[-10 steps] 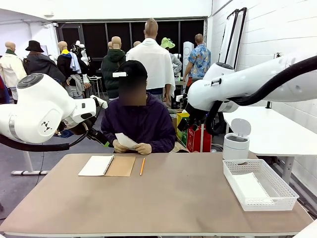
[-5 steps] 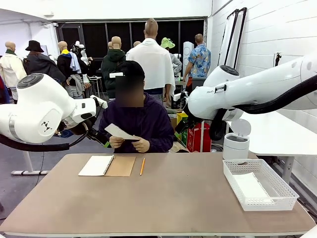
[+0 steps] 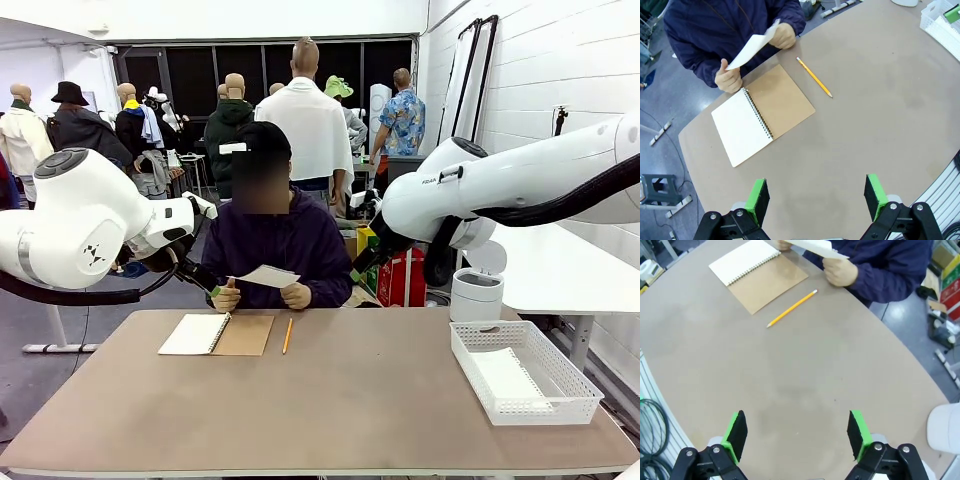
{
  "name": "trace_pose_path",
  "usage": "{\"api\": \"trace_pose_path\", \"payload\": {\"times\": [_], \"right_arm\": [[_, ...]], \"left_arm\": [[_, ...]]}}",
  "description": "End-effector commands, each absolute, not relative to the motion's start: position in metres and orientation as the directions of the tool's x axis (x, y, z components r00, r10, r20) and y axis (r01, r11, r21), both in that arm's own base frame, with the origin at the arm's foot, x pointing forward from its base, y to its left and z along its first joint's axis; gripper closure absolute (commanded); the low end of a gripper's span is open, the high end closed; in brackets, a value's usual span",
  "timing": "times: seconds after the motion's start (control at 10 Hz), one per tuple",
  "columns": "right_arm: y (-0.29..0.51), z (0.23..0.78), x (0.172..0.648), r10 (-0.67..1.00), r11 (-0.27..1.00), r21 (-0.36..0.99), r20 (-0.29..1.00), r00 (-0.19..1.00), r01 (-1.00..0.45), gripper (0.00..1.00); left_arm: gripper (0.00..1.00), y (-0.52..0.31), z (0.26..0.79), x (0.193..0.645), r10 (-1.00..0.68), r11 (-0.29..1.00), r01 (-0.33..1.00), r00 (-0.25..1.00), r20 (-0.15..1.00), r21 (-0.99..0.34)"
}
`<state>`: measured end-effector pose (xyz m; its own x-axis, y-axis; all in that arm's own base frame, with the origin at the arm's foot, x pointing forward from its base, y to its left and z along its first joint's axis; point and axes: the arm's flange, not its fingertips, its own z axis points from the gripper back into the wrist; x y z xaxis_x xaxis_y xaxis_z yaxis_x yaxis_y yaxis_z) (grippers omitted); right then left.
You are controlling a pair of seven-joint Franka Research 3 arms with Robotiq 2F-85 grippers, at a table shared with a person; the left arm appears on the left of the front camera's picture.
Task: Sort the paper based on its condition.
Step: If a person hands you a paper, place it in the Organizing basket , and if it's crumpled, put it in the Trash can.
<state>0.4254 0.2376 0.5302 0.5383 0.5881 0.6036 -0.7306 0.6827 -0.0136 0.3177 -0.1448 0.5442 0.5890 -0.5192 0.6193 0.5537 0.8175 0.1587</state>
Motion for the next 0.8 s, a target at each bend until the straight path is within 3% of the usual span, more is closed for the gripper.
{"api": "trace_pose_path", "payload": {"times": [0.0, 0.7], "right_arm": [[0.2395, 0.5328, 0.4252, 0.592, 0.68, -0.022, 0.605, 0.531, -0.733, 0.0], [0.2395, 0.5328, 0.4252, 0.592, 0.68, -0.022, 0.605, 0.531, -0.733, 0.0]], "left_arm": [[0.0, -0.1436, 0.5435, 0.318, -0.524, 0.813, 0.561, 0.586, 0.618, 0.157], [0.0, -0.1436, 0.5435, 0.318, -0.524, 0.813, 0.561, 0.586, 0.618, 0.157]]}}
